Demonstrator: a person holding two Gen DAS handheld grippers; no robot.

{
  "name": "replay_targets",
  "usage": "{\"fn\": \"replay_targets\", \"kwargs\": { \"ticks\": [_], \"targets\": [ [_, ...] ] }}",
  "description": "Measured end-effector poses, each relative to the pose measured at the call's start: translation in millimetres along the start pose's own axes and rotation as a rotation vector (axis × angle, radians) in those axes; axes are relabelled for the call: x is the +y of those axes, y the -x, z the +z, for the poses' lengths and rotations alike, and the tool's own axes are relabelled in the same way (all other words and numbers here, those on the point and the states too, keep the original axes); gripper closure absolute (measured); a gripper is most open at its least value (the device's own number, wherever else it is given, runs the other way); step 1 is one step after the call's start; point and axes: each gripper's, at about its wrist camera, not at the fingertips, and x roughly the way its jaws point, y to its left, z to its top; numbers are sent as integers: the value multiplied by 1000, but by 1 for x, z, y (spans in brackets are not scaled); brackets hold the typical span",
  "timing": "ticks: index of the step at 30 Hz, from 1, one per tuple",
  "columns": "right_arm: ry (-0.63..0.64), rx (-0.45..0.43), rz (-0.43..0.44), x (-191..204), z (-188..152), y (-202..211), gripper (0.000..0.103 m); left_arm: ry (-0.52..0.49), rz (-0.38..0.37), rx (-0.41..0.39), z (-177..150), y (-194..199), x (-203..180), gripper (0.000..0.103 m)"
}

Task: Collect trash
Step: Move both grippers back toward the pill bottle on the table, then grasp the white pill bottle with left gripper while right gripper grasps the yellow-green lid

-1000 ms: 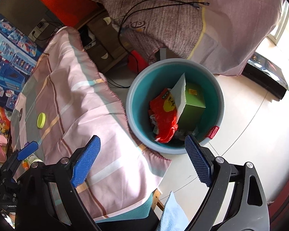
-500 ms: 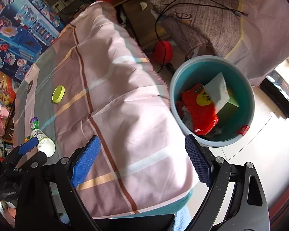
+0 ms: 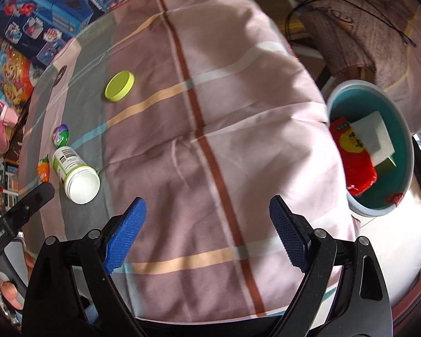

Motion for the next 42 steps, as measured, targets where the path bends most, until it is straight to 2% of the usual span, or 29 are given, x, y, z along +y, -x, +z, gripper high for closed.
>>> {"fn": "replay_targets", "kwargs": {
  "ticks": [8, 14, 22, 31, 34, 37, 38, 39, 42],
  "targets": [
    [10, 33, -4, 9, 2, -16, 18, 81, -43, 24, 6, -16, 15, 6],
    [-19, 48, -5, 0, 4, -22, 18, 76, -62, 32, 13, -28, 10, 7],
    [-48, 68, 11, -11, 7, -29, 18, 1, -17, 58, 28, -47, -8, 14],
    [-45, 55, 15, -21, 16, -28, 18, 77, 7, 74, 57, -65, -10, 14],
    [-35, 34, 2, -21, 25, -25, 18, 61, 32, 79, 66, -76, -17, 14],
    [-37, 8, -11, -22, 36, -20, 18, 4, 56, 91, 72, -88, -27, 25],
    [-43, -1, -16, -23, 40, -18, 18, -22, 67, 92, 73, -91, -30, 35],
    [-48, -6, -19, -24, 43, -17, 18, -56, 86, 90, 73, -93, -34, 40],
    [-67, -17, -20, -26, 57, -16, 18, -157, 118, 78, 72, -94, -44, 43]
  ]
}}
